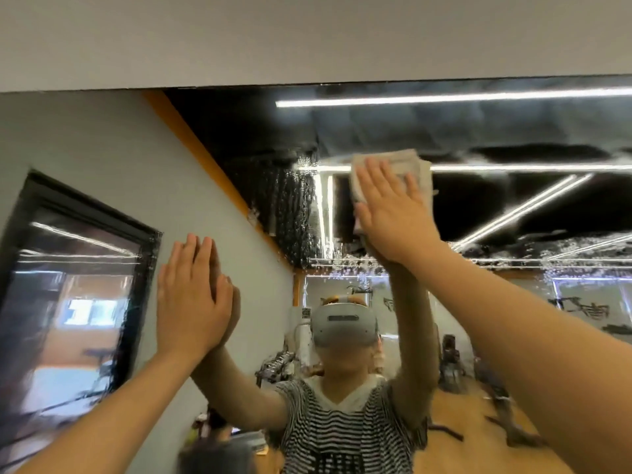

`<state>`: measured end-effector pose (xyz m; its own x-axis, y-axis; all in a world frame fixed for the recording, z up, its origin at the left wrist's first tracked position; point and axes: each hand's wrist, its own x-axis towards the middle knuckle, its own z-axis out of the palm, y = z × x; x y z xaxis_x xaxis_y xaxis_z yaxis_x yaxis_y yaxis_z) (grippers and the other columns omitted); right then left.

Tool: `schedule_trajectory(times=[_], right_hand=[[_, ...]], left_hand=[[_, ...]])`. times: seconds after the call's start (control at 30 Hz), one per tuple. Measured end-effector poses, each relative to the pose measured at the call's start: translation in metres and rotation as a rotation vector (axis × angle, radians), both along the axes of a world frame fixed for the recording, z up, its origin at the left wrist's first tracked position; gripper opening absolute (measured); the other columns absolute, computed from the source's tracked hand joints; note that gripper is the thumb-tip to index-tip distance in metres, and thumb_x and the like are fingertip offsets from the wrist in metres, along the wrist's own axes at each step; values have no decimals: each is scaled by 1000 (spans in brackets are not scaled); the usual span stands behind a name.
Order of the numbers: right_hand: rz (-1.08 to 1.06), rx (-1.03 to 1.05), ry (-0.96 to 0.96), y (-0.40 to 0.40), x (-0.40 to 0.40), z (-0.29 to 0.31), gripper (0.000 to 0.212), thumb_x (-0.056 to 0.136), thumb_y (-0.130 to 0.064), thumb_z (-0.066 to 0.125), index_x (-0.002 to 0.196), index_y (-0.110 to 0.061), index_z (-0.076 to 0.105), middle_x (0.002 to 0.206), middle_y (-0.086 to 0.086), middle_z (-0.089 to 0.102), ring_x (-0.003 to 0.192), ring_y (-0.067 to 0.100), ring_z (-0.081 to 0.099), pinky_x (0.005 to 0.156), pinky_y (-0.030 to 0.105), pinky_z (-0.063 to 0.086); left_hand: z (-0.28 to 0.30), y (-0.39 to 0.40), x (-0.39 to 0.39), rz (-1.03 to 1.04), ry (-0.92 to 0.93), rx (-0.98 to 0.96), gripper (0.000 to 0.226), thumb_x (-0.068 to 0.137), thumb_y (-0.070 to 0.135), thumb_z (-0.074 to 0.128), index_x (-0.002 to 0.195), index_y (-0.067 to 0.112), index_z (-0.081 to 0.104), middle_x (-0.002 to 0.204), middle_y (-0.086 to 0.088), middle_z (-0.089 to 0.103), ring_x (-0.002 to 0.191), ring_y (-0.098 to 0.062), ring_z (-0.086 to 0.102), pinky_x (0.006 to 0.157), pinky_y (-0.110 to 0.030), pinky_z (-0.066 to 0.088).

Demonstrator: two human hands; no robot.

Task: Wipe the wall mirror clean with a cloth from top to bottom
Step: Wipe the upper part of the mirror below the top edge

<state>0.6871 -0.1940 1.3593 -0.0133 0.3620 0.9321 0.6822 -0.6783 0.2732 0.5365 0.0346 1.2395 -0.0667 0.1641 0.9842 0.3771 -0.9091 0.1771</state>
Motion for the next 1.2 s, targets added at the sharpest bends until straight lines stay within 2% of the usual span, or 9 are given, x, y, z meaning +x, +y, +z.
schedule_trajectory(times=[0.23, 0.43, 0.53, 0.73, 0.87, 0.97, 1.1, 1.2], right_hand=[[1, 186, 95, -79, 50, -12, 71, 92, -46, 6, 156, -15, 3, 163, 7, -1, 150, 21, -1, 119, 43, -2], [16, 389, 184, -48, 37, -15, 68, 96, -43, 9, 155, -11, 1, 163, 11, 0, 150, 27, 1, 119, 49, -2], [21, 451, 216, -24, 25, -11, 61, 104, -36, 19, 155, -9, 1, 163, 12, 0, 149, 28, 0, 119, 53, -2], [36, 342, 147, 43, -27, 5, 60, 105, -34, 19, 154, -7, -2, 162, 14, -3, 149, 29, -1, 117, 51, -4], [46, 253, 64, 91, -57, 22, 63, 104, -37, 19, 154, -7, -3, 162, 14, -3, 149, 30, -1, 117, 53, -3], [66, 183, 14, 118, -75, 28, 63, 104, -38, 20, 154, -8, -1, 163, 12, -1, 150, 27, -3, 117, 53, -3], [65, 99, -52, 137, -91, 22, 62, 104, -38, 20, 155, -9, -1, 163, 10, -3, 150, 25, -5, 118, 51, -4], [76, 42, -85, 133, -88, 20, 61, 105, -38, 20, 155, -10, 0, 163, 9, -2, 150, 24, -5, 119, 50, -2]], left_hand=[[-1, 0, 0, 27, 5, -14, 75, 89, 45, 15, 150, 5, 29, 158, -16, 24, 147, -32, 16, 119, -46, 9], [-1, 2, 1, 30, 1, -19, 73, 89, 43, 15, 151, 6, 28, 159, -14, 21, 148, -29, 12, 120, -46, 8], [-2, 3, 3, 31, -17, -9, 73, 89, 44, 14, 151, 7, 27, 159, -13, 22, 148, -28, 13, 119, -43, 7], [-3, 4, 5, 22, -33, 4, 72, 90, 43, 15, 152, 9, 26, 160, -10, 21, 149, -25, 11, 120, -40, 5], [-3, 3, 4, 10, -31, -9, 65, 93, 37, 22, 153, 12, 23, 161, -8, 17, 149, -22, 9, 119, -36, 0], [-3, 1, 3, 3, -43, 19, 69, 90, 39, 17, 152, 11, 27, 160, -10, 21, 148, -25, 13, 119, -38, 3], [-3, 2, 3, -10, -30, 10, 73, 87, 44, 10, 153, 15, 22, 161, -6, 16, 149, -21, 6, 118, -33, -4], [-3, 3, 3, -5, -30, 10, 73, 88, 44, 11, 153, 14, 23, 161, -6, 17, 149, -22, 8, 120, -37, 1]])
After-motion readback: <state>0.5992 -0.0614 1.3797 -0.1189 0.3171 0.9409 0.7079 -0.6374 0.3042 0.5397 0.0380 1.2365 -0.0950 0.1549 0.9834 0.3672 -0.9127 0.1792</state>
